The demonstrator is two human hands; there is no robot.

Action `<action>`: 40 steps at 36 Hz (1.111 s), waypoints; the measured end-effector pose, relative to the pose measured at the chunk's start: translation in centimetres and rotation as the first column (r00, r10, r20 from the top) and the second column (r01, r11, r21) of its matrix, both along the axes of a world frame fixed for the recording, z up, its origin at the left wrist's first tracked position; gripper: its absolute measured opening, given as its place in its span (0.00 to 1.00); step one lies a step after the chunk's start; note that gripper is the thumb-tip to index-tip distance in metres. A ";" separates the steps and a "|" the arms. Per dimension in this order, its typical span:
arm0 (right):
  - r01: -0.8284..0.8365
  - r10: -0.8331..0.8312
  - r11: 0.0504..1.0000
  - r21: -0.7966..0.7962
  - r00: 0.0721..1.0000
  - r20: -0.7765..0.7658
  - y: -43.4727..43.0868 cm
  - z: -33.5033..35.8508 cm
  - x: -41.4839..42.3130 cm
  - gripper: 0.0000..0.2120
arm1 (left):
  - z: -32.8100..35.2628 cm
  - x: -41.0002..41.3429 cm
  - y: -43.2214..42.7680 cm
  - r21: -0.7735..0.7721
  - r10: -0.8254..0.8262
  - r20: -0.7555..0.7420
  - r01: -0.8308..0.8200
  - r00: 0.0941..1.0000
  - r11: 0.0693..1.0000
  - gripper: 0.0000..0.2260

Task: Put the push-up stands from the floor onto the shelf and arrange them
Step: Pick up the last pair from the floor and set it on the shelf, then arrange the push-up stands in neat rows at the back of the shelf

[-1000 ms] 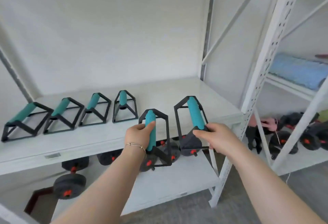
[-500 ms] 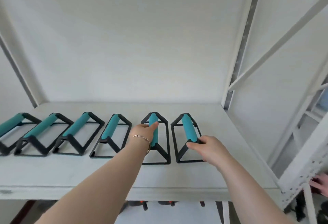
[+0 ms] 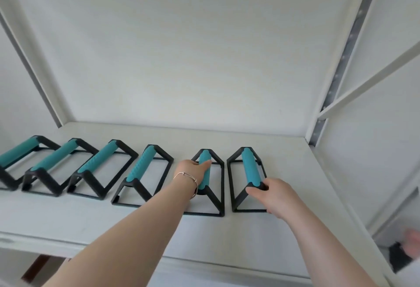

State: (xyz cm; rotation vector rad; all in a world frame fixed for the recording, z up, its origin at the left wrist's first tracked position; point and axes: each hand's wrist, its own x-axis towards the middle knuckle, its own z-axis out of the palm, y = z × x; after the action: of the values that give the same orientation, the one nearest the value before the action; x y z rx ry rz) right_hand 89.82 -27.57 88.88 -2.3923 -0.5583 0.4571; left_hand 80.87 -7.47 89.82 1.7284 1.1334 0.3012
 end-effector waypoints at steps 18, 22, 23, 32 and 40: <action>-0.008 0.011 1.000 -0.008 0.680 0.733 8.2 0.0 -6.3 0.26 | 0.2 -7.6 5.5 0.832 -0.104 -0.334 0.345 0.937 0.435 0.21; -0.103 0.003 0.991 0.083 0.641 0.767 12.8 0.3 -10.5 0.27 | 0.7 -12.2 9.4 0.878 -0.111 -0.291 0.312 0.950 0.362 0.21; -0.115 0.002 0.989 0.092 0.636 0.772 14.1 0.4 -11.6 0.27 | 0.9 -13.4 10.6 0.877 -0.111 -0.300 0.320 0.947 0.359 0.22; -0.165 0.025 0.980 0.111 0.656 0.755 25.7 1.6 -21.7 0.28 | 2.1 -24.6 21.5 0.852 -0.089 -0.413 0.419 0.906 0.312 0.27; -0.205 0.063 0.973 0.109 0.684 0.727 34.5 2.6 -27.4 0.28 | 2.8 -30.5 31.8 0.833 0.000 -0.469 0.442 0.883 0.332 0.27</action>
State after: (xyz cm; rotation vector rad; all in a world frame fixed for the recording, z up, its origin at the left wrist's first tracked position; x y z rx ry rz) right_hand 62.40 6.97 91.43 -2.2923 -1.0732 -0.5173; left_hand 50.33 24.33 92.60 3.1044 0.9950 0.4984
